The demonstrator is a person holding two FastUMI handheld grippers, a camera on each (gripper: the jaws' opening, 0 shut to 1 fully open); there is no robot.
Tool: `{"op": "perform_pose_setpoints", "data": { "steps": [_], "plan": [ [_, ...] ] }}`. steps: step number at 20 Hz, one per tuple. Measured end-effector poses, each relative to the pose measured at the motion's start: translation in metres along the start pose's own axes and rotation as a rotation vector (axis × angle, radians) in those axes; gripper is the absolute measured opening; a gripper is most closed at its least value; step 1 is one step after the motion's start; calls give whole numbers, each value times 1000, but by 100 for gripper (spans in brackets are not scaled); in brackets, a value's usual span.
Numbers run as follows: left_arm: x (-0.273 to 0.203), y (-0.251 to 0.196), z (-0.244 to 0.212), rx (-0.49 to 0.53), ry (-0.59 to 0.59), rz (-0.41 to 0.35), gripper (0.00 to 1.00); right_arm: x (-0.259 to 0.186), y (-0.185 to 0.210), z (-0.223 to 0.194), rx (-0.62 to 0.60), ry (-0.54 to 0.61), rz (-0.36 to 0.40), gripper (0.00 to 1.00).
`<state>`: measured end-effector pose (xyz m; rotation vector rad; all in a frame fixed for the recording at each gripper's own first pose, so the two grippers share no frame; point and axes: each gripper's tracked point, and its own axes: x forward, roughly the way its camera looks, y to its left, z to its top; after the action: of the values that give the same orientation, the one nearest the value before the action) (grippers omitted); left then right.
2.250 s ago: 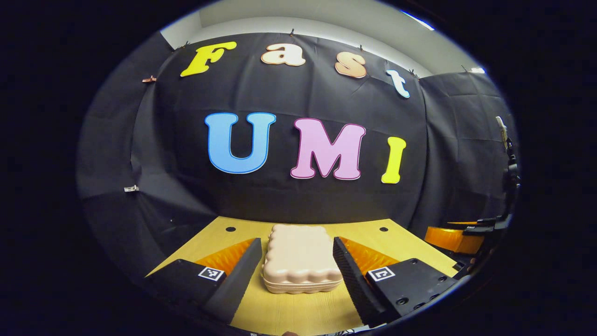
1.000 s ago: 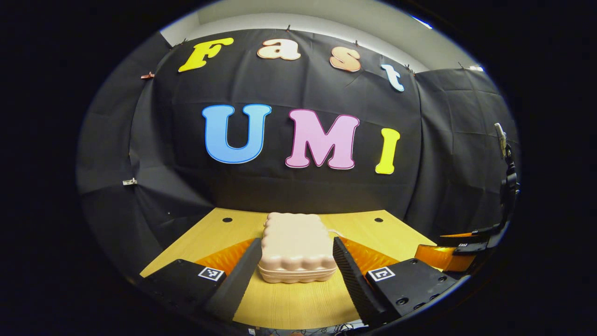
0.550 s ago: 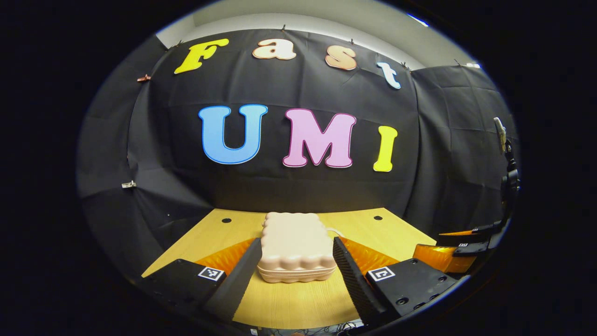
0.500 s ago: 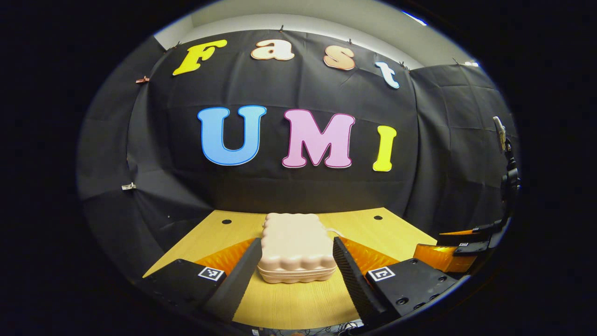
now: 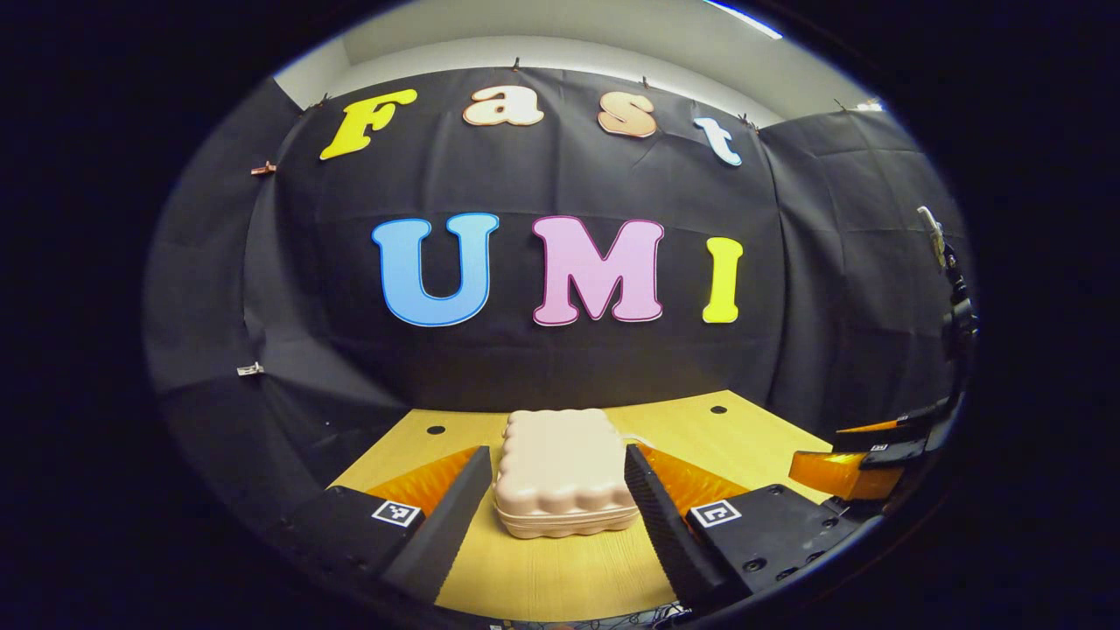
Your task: First open the suitcase, pack the skin care products into it, and then close the suitcase.
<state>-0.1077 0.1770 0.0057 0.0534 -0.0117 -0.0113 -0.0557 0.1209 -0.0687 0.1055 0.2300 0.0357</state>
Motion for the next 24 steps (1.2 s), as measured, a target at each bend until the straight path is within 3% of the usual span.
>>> {"op": "perform_pose_setpoints", "data": {
  "steps": [5, 7, 9, 18, 24],
  "plan": [
    [-2, 5, 8, 19, -36, 13, 96, 3, 1, -2, -8, 9, -5, 97],
    [-2, 4, 13, 25, -55, 4, 92, 5, -1, -3, -22, 15, -17, 98],
    [0, 3, 14, 30, -59, -6, 96, 9, 0, 0, -11, 14, -17, 98],
    [14, 17, 0, 8, -15, 10, 96, 19, 0, -2, 12, 22, -41, 98],
    [22, 15, -7, -47, 16, -22, 96, 19, -4, 2, 16, 33, -66, 97]
  ]
}}
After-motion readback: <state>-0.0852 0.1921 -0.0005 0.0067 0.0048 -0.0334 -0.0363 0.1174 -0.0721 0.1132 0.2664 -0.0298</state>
